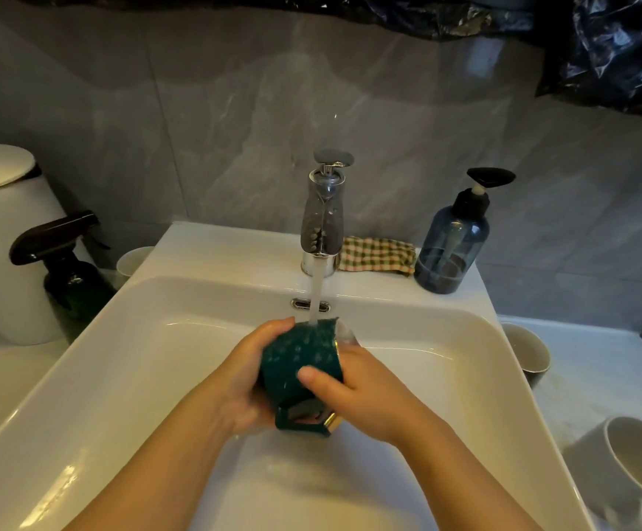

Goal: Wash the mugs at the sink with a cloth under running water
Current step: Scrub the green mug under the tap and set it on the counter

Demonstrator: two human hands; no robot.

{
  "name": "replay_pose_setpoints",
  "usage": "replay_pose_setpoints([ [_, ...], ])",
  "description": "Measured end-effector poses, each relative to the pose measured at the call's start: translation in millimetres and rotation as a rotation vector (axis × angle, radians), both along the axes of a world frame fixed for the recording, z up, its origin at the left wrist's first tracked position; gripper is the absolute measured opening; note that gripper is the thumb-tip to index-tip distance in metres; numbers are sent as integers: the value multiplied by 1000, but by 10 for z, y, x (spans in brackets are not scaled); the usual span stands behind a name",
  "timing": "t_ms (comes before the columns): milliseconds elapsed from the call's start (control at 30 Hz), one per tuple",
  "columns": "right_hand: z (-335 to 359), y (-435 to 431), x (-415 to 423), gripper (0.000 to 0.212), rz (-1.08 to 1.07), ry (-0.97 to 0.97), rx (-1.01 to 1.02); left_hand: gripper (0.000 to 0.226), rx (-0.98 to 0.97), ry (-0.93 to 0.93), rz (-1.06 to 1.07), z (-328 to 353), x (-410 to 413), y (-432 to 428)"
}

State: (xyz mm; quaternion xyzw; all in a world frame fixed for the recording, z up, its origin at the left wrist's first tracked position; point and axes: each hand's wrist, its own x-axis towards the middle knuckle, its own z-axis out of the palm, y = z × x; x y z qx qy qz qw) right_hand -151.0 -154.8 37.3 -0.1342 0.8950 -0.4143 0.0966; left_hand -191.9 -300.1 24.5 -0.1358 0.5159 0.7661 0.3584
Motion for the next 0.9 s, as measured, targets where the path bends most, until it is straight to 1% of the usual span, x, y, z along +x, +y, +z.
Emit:
replay_pose_setpoints([
  [67,-5,-11,29,22,-33,-159,-47,40,-25,5,-14,-13,28,34],
  [133,-23,-27,20,23,-25,-238,-111,39,-34,37,23,-15,20,50],
  [167,-19,-46,18,17,-29,-283,-205,37,-25,56,43,-19,10,52],
  [200,-12,-60,7,17,-47,-336,-324,36,-16,80,53,-18,1,55],
  [267,-14,-46,-21,36,-87,-451,-589,34,-15,124,49,-9,7,67],
  [300,-3,-39,-26,42,-104,-506,-708,35,-24,137,38,-12,9,71],
  [333,9,-36,-26,44,-107,-531,-767,38,-42,137,29,-8,13,78],
  [367,0,-18,-27,44,-90,-515,-748,41,-62,126,23,-8,10,79],
  [400,14,-3,-26,45,-60,-472,-664,44,-69,112,29,-11,-4,70],
  [500,14,37,-33,48,46,-282,-319,43,-41,67,85,-32,-71,-5],
  [567,-29,23,-21,44,114,-152,-113,43,-13,45,76,-40,-95,-43],
  [600,-43,1,-14,41,141,-101,-39,44,-8,49,68,-50,-101,-50],
  [633,-72,-25,-20,39,157,-75,-15,44,-8,62,60,-46,-95,-47],
  [667,-96,-59,-28,37,165,-95,-43,42,-12,80,56,-46,-89,-37],
  [767,-102,-105,-40,30,65,-323,-287,29,-37,169,87,-34,-53,19],
  [800,-99,-96,-50,29,24,-373,-331,28,-45,195,97,-24,-39,44],
  [833,-105,-85,-61,33,-14,-406,-387,33,-54,232,110,-25,-26,61],
  [867,-108,-74,-65,39,-48,-449,-502,45,-73,280,126,-34,-24,76],
  [900,-103,-65,-68,44,-84,-513,-673,56,-100,334,138,-47,-37,79],
])
